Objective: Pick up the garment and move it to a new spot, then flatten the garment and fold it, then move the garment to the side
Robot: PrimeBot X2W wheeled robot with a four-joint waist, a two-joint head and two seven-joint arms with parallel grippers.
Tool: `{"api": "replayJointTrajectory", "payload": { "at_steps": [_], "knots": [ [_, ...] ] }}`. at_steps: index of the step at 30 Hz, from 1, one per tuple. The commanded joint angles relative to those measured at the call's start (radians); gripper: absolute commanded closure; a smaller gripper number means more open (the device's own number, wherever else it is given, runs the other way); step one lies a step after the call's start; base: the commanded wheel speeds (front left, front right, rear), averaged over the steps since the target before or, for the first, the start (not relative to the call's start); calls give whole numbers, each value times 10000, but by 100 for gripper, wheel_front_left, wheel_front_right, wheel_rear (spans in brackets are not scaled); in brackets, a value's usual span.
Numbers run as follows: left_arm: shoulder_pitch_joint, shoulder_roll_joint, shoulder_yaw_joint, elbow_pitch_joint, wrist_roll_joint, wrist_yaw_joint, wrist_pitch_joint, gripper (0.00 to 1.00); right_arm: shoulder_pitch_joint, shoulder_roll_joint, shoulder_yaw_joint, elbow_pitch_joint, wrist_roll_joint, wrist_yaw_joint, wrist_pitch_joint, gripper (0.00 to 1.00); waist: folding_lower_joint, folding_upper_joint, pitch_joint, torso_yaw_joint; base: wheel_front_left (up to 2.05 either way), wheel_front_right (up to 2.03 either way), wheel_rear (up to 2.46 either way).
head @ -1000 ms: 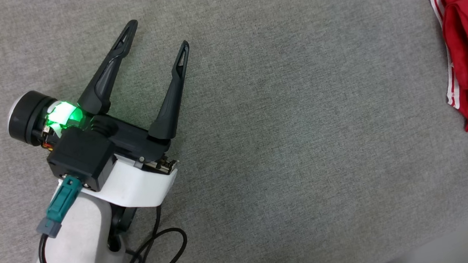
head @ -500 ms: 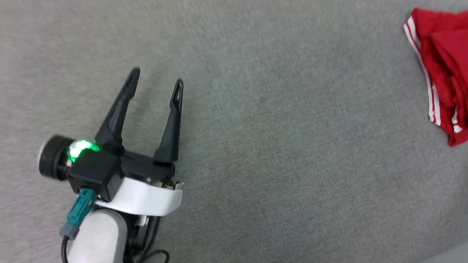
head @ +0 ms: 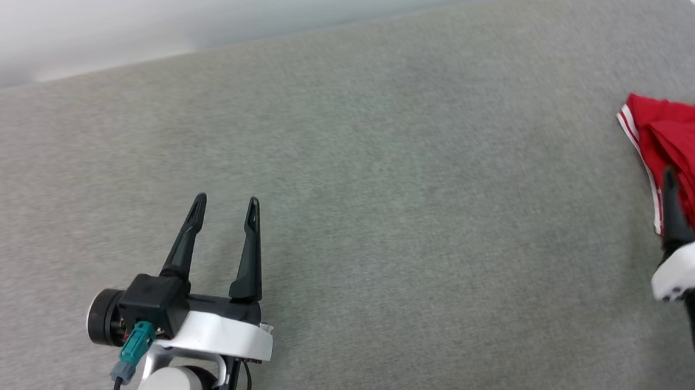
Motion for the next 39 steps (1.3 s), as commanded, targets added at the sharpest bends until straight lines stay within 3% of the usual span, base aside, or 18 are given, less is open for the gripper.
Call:
{"api": "replayJointTrajectory", "payload": {
  "at_steps": [1, 4, 9, 17, 26, 39],
  "knots": [
    [222, -57, 98, 168, -49, 64, -53, 0, 761, 433, 47, -833, -10, -7, 271, 0, 1, 0, -647, 612, 0, 0, 0],
    [425, -119, 158, 411, -105, 81, -68, 0, 1744, 1020, 197, -2065, -43, -7, 710, 0, 1, 0, -1032, 933, 0, 0, 0],
    [714, -161, 399, 664, -200, 176, -85, 0, 2832, 1429, 598, -3597, -25, -7, 1346, 0, 1, 0, -1491, 1319, 0, 0, 0],
    [1449, -92, 1073, 863, -223, 274, -85, 0, 4251, 1620, 1366, -5867, 214, -7, 2294, 0, 1, 0, -2209, 1935, 0, 0, 0],
    [2345, 18, 1319, 768, 37, -139, -82, 0, 5292, 1623, 1443, -7107, 580, -7, 2837, 0, 1, 0, -2817, 2201, 0, 0, 0],
    [2633, -141, 1275, 961, 303, -450, -83, 0, 5770, 1624, 1485, -7795, 596, -7, 3004, 0, 1, 0, -3047, 2257, 0, 0, 0]
  ]
}}
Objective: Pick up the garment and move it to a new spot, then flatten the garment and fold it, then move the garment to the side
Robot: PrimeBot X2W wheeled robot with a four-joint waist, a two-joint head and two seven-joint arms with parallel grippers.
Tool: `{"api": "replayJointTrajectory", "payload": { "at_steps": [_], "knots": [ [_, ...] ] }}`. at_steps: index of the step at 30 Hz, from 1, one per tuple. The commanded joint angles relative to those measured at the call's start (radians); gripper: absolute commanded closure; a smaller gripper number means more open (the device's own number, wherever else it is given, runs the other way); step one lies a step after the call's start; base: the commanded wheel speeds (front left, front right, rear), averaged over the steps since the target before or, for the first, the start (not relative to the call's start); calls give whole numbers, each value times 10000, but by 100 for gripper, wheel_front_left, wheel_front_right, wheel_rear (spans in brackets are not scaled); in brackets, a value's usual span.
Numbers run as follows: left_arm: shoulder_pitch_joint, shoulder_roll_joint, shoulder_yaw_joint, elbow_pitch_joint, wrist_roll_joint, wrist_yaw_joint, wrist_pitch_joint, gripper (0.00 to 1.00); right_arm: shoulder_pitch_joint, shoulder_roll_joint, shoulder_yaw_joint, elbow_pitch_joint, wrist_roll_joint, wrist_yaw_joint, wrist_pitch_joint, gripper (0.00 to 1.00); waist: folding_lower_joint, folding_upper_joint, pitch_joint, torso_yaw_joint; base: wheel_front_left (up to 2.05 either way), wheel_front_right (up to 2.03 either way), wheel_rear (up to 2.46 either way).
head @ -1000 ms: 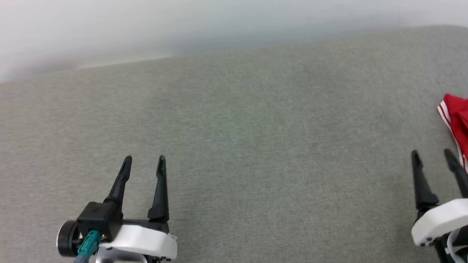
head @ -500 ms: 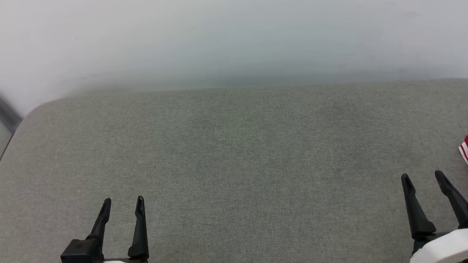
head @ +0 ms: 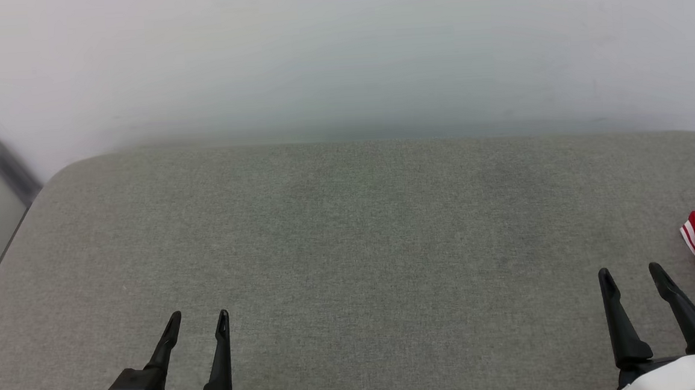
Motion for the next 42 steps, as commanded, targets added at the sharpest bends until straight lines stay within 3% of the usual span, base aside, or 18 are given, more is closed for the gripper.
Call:
{"api": "replayJointTrajectory", "payload": {
  "at_steps": [1, 19, 20, 42],
  "knots": [
    [41, -9, 38, 34, 78, -35, -43, 0, 96, 14, 14, -86, -54, -7, 8, 0, 1, -1, 13, 24, 0, 0, 0],
    [-197, -78, 218, 186, 260, -154, -43, 0, 123, 14, 63, -99, 72, -7, -43, 0, 1, -1, 81, -54, 0, 0, 0],
    [-62, -73, 205, 211, 198, -115, 4, 100, 10, 0, 73, -77, 29, 0, -6, 100, 2, -1, 81, -55, 0, 0, 0],
    [-511, -346, 686, 644, -3488, -297, 1015, 100, -746, -162, 235, 1301, 4015, -1, -48, 100, 3, -1, 135, -187, 0, 0, 0]
  ]
}}
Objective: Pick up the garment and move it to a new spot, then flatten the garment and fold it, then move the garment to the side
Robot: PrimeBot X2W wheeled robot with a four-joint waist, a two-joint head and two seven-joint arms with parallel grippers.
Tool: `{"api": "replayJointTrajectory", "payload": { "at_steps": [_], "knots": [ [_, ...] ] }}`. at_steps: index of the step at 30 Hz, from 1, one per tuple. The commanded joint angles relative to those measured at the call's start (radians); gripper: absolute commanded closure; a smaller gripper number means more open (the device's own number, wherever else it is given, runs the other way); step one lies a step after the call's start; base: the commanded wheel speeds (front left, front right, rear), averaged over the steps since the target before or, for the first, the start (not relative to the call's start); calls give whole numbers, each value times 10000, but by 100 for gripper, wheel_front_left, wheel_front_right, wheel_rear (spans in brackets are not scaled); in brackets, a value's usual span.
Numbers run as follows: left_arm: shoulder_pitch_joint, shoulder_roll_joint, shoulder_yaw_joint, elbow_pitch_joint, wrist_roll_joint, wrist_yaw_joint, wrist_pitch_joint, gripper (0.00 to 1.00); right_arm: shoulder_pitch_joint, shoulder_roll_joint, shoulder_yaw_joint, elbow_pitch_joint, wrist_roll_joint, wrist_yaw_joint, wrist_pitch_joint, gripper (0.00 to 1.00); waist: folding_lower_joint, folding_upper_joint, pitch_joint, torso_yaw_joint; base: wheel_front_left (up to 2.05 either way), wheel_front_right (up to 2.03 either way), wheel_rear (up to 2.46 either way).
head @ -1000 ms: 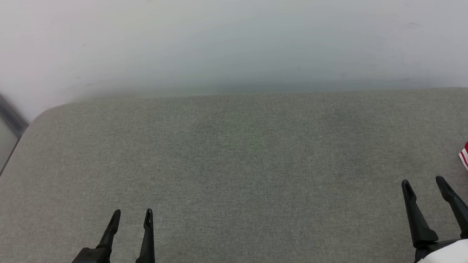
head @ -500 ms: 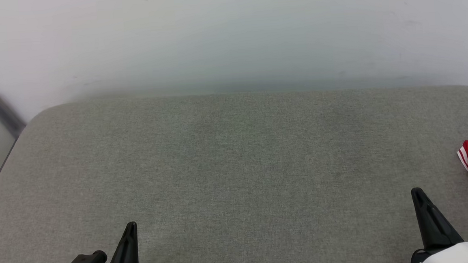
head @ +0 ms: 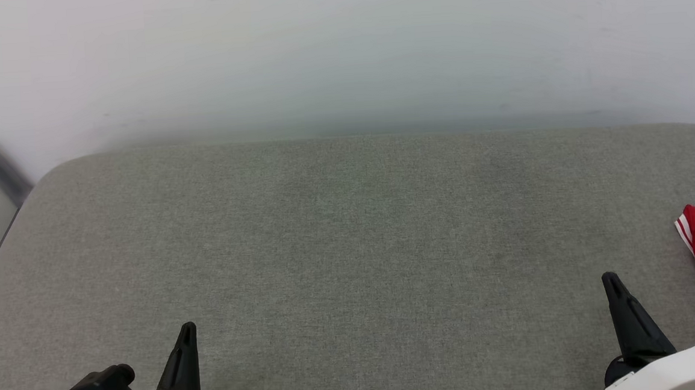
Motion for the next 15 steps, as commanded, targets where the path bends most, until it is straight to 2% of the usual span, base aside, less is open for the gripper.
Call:
{"api": "replayJointTrajectory", "payload": {
  "at_steps": [1, 15],
  "knots": [
    [-292, 17, 88, -109, -369, -79, 75, 100, -310, -97, 7, -19, 410, -1, -42, 100, -1, -1, 3, -8, 0, 0, 0],
    [-585, -126, 347, 25, -2457, -184, 615, 100, -756, -156, 45, 675, 2625, -1, -29, 100, -1, -1, 39, -97, 0, 0, 0]
  ]
}}
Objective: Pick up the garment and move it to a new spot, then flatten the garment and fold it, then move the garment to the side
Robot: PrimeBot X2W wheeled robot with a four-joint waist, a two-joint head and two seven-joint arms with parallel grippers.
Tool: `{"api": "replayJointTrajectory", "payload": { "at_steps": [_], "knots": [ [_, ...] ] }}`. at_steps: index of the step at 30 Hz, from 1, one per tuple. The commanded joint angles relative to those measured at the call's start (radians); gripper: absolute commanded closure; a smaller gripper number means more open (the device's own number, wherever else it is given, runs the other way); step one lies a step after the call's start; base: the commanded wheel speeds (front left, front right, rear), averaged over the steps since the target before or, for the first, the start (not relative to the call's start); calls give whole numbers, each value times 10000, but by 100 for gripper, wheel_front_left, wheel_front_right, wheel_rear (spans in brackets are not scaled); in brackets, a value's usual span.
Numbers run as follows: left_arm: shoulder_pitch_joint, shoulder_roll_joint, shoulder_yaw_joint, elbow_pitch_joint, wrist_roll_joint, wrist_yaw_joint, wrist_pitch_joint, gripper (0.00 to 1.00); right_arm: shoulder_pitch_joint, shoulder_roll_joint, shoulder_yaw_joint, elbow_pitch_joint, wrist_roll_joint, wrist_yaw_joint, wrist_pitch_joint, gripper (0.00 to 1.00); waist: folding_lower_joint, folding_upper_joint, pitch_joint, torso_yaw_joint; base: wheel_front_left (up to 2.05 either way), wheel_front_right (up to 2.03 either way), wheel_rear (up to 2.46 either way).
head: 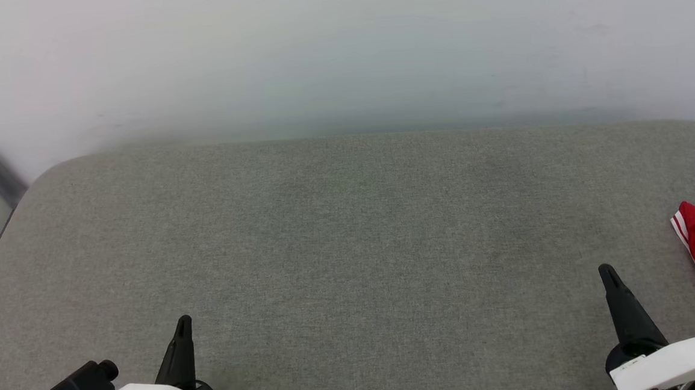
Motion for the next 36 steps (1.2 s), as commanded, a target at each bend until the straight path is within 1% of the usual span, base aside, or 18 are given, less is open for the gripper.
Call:
{"api": "replayJointTrajectory", "payload": {
  "at_steps": [1, 17, 36],
  "knots": [
    [-319, -8, 75, -104, -339, -60, 68, 100, -294, -90, 5, -14, 375, 1, -26, 100, -1, -1, 4, -9, 0, 0, 0],
    [-596, -141, 334, 41, -2351, -161, 600, 100, -722, -119, 4, 664, 2491, 0, 25, 100, -1, -1, 45, -111, 0, 0, 0],
    [-886, -288, 611, 195, -4462, -274, 1164, 100, -1182, -125, -35, 1388, 4667, -1, 94, 100, -1, -1, 97, -239, 0, 0, 0]
  ]
}}
